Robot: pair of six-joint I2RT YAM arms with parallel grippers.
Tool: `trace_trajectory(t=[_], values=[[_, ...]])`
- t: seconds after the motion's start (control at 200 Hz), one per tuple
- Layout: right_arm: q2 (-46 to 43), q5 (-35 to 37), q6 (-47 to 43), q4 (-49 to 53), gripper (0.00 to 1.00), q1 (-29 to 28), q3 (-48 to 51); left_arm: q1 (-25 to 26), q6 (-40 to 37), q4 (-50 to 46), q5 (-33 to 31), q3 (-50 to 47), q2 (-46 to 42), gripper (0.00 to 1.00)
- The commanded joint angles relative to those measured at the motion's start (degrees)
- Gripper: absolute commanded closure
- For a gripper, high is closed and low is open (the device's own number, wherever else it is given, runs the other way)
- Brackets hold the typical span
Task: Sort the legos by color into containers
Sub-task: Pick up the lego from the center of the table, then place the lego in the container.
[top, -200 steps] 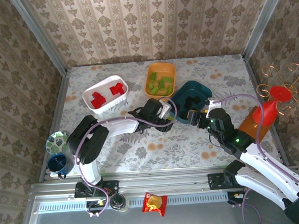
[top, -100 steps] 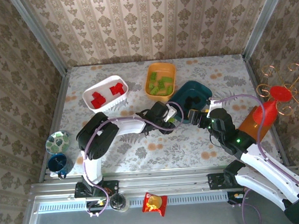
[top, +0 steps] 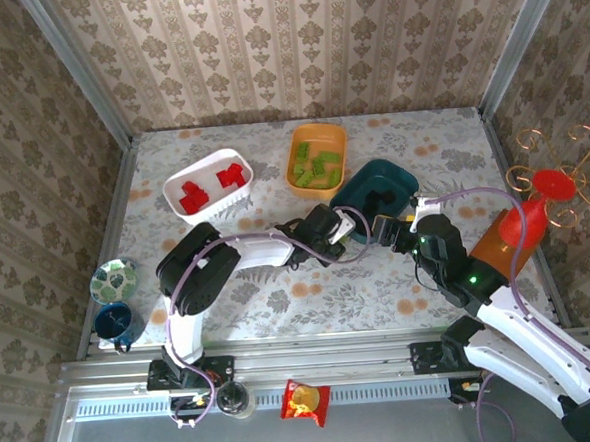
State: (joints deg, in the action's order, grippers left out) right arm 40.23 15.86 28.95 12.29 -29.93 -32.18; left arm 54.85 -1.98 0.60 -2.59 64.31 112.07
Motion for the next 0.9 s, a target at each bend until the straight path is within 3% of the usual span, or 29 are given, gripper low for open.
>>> trace_trajectory(t=[0.0,0.575,0.75,0.895], values=[[-0.73,0.12,1.10,0.67,0.23,0.31,-1.23,0.49,-2.20,-1.55,-3.63,-1.83,2.84,0.65],[-0.08,-1.09,1.59,-0.52,0.23,0.49,-0.87,-5.40,5.44,1.51,-3.47,-12.44,-18.18,0.72],[0.53,-1.53,1.83,-1.19,0.23,0.49,-0.47,-8.64,5.39,0.11,-2.35,-7.75,-20.78,0.72],[1.58,-1.74,2.18,-1.68,0.23,0.49,-0.01,-13.09,4.93,-0.28,1.06,2.98,-15.37,0.72]])
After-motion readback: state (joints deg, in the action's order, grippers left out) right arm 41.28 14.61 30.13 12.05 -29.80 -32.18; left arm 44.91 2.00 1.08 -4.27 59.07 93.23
